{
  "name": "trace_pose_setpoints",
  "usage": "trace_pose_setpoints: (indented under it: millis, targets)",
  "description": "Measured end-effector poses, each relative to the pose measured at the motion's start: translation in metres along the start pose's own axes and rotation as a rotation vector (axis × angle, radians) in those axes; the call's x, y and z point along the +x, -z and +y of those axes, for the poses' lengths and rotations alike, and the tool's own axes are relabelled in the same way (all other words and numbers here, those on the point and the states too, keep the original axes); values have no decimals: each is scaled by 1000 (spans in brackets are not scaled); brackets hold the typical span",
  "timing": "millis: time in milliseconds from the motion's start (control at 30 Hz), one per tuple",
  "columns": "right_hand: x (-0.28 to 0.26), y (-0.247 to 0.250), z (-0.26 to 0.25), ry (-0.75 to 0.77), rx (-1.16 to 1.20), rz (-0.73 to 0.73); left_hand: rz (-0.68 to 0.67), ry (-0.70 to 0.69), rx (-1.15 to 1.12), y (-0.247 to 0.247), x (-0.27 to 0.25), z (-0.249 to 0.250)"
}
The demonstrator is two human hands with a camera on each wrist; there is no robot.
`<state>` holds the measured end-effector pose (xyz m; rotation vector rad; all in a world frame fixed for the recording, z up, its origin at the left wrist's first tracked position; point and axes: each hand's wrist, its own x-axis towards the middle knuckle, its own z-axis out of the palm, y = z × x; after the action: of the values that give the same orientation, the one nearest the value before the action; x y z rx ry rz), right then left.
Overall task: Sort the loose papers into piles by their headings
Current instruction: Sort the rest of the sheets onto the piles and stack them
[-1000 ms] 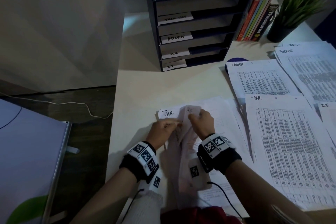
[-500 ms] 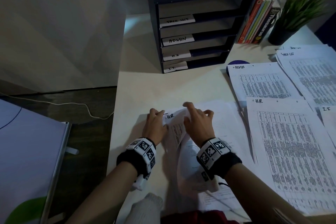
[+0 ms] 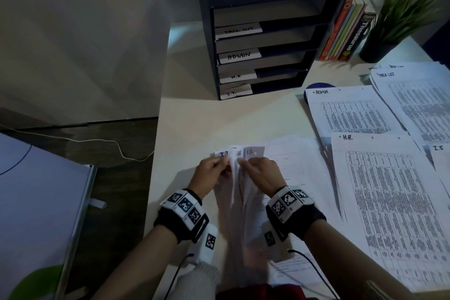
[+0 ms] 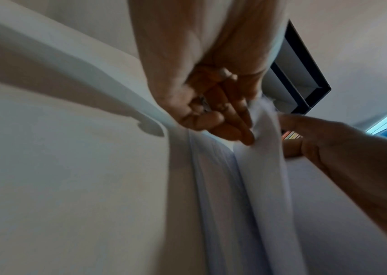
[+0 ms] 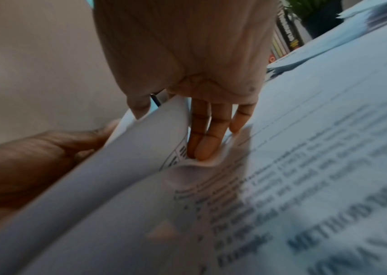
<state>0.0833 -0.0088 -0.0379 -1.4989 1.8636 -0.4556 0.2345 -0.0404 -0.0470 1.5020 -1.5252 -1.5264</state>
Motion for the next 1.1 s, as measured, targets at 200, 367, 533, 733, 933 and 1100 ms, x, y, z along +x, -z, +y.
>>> trace_pose_setpoints:
  millis: [200, 367, 533, 733, 933, 1100]
  targets:
    - [-5, 6, -1, -32, 244, 16, -142, 78, -191, -10, -9, 3]
    - [-5, 6, 0, -42, 279, 29, -167, 85, -243, -11, -7, 6]
    - [-8, 8, -1, -70, 235, 37, -168, 108, -237, -12, -8, 7]
    - [-12, 5, 8, -136, 299, 102, 71, 196, -82, -13, -2, -10]
    - [-21, 2, 4, -99, 563, 274, 55, -26, 50, -13, -7, -3]
    - [-19, -4, 0, -25, 464, 48, -21, 169, -84, -12, -8, 3]
